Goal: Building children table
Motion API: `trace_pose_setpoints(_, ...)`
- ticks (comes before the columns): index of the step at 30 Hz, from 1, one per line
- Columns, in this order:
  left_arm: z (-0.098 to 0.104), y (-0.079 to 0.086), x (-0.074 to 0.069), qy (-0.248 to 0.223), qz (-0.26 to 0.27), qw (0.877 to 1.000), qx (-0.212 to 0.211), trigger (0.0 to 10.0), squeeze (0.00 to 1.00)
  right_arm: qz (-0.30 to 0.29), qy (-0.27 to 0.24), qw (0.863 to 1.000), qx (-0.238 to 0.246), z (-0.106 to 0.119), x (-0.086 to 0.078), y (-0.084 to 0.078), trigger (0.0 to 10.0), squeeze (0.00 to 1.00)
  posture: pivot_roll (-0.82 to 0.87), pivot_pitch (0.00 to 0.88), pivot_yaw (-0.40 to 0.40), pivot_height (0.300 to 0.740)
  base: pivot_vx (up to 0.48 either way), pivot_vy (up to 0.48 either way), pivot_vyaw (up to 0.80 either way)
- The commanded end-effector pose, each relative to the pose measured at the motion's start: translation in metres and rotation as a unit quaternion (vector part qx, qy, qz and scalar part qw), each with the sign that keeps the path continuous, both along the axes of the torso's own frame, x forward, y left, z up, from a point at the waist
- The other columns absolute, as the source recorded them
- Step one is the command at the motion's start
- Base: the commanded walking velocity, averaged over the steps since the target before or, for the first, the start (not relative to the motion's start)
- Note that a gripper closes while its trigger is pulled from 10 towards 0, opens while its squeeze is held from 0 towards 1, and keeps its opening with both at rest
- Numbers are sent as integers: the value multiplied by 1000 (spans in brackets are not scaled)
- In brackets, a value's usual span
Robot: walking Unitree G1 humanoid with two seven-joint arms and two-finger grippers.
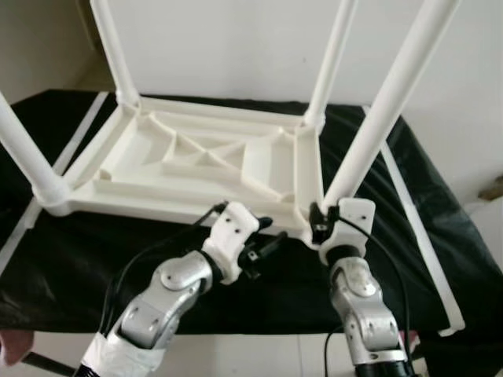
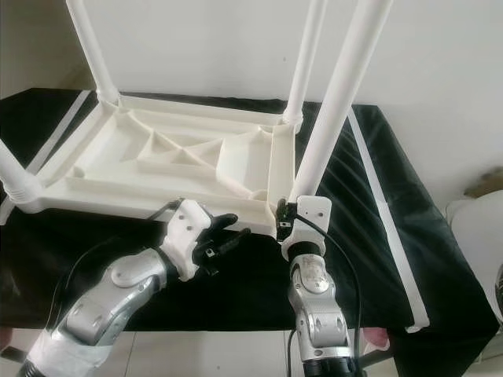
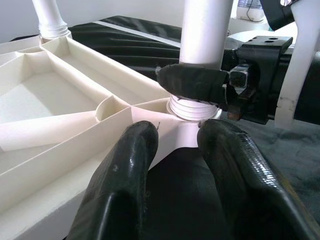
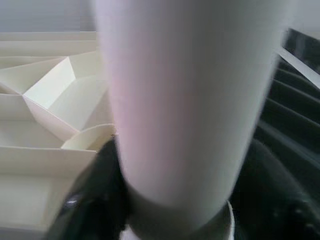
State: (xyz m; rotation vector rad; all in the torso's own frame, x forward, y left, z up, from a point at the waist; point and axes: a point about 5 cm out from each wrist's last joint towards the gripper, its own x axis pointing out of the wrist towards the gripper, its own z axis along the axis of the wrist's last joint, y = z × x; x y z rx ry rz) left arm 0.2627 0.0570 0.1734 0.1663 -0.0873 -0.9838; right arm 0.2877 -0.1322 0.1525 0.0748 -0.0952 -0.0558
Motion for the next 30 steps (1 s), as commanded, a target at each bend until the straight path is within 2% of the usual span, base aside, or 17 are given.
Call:
trace_pose_setpoints(1, -3, -2, -4, 7, -25, 1000, 10, 10000, 0, -4, 19, 1000, 10, -9, -1, -7, 10000, 1000, -91, 128, -30, 740, 0, 0, 0)
trace_pose_setpoints(5, -3, -2, -3, 4, -22, 1000, 11, 10000, 0, 26, 15, 1000, 0, -8, 0, -10, 10000, 1000, -90, 127, -33, 740, 0, 0, 0)
trace_pose_setpoints(10, -4, -3, -5, 7, -18, 1000, 9, 10000, 0, 103, -3, 994, -41, -2, 4, -20, 10000, 1000, -84, 132, -43, 740, 0, 0, 0)
trace_pose_setpoints(11, -4, -3, -6, 7, -17, 1000, 10, 10000, 0, 124, -2, 991, -50, -1, 6, -24, 10000, 0, -82, 135, -47, 740, 0, 0, 0)
trace_pose_setpoints(12, -5, -2, -6, 6, -16, 1000, 11, 10000, 0, 138, 0, 989, -54, -1, 7, -26, 10000, 0, -82, 135, -47, 740, 0, 0, 0)
trace_pose_setpoints(16, -4, -1, -3, 6, -11, 1000, 9, 10000, 0, 237, -15, 966, -99, 3, 13, -33, 10000, 0, -85, 133, -45, 740, 0, 0, 0)
trace_pose_setpoints(18, -4, -1, -3, 6, -11, 1000, 9, 10000, 0, 247, -15, 963, -106, 3, 14, -34, 10000, 0, -85, 133, -45, 740, 0, 0, 0)
trace_pose_setpoints(22, -2, -1, -3, 4, -14, 1000, 12, 10000, 0, 327, -2, 936, -133, 0, 22, -29, 10000, 0, -79, 124, -42, 740, 0, 0, 0)
trace_pose_setpoints(23, -2, -2, -3, 2, -14, 1000, 12, 10000, 0, 341, -3, 930, -137, 0, 24, -28, 4706, 0, -73, 128, -40, 740, 0, 0, 0)
trace_pose_setpoints(25, -1, -2, -3, 2, -14, 1000, 12, 10000, 0, 352, -5, 926, -139, -1, 26, -27, 4706, 0, -73, 128, -40, 740, 0, 0, 0)
trace_pose_setpoints(26, -1, -1, -2, -1, -9, 1000, 12, 10000, 0, 359, 6, 922, -142, -5, 29, -27, 0, 0, -58, 121, -45, 740, 0, 0, 0)
trace_pose_setpoints(30, 0, 0, -2, -3, -5, 1000, 14, 10000, 0, 359, 13, 923, -139, -8, 29, -28, 0, 0, -41, 110, -52, 740, 0, 0, 0)
